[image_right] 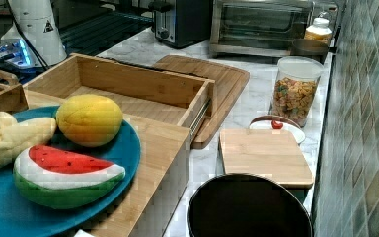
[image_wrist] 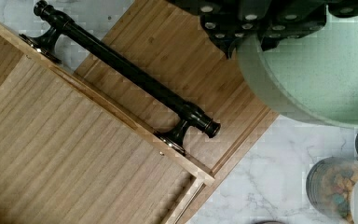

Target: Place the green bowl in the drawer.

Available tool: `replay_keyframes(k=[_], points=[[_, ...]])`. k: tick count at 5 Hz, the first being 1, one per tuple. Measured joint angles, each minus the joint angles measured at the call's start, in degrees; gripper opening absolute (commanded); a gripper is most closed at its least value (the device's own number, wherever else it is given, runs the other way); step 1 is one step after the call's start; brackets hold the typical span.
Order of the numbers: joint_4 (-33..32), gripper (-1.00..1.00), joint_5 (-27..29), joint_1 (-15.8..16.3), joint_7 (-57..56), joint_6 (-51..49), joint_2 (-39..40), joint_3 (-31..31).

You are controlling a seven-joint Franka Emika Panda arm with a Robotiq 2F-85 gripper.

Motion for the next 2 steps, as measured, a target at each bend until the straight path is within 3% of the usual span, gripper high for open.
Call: replay_keyframes(k=[2], points=[[-1.06,-1.0,-0.17,-0.23,0.0,0.39,0.16,0.29]])
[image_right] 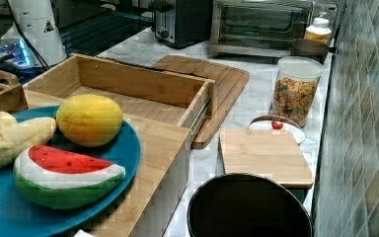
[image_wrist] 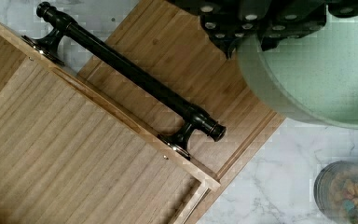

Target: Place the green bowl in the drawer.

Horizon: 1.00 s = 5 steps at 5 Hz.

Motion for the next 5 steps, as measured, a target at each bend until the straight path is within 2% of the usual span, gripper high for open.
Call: replay_keyframes(k=[1,3,4,5], points=[[-0.9,-1.0,0.0,-0.05,0.0,3.71,0.1,-0.02],[-5.6,-1.0,1.42,-0.82,8.44,10.58,-0.38,-1.04],[-10.52,-1.0,1.78,-2.39,9.24,13.36,-1.81,-2.03],[-15.11,-1.0,2.01,-6.19,9.24,14.9,-3.32,-2.5]])
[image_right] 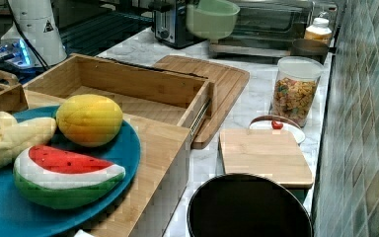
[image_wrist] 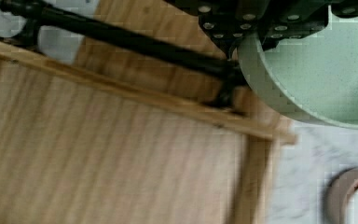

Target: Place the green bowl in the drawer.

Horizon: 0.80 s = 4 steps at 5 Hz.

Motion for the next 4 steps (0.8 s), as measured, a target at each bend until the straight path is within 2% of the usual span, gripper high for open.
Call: replay_keyframes(k=[3,4], points=[[-8.95,-1.0,-0.15,-8.04,4.73,9.12,-1.96,-5.14],[-11.86,-1.0,-0.14,-8.18,3.89,14.27,-4.26,-6.54]])
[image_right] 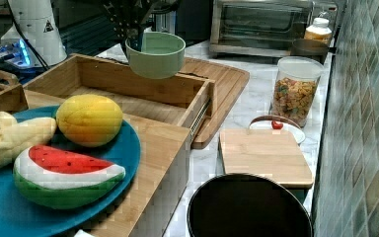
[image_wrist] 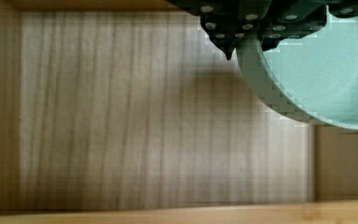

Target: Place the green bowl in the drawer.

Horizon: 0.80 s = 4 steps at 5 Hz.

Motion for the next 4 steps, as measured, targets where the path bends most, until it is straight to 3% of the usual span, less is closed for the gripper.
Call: replay_keyframes(k=[2,4], points=[[-3.25,-1.0,-0.27,-1.15,0.0,7.95,-3.22,-0.1],[-1.68,-1.0,-0.31,-1.22,-0.04,-2.35,-0.56,-1.95]])
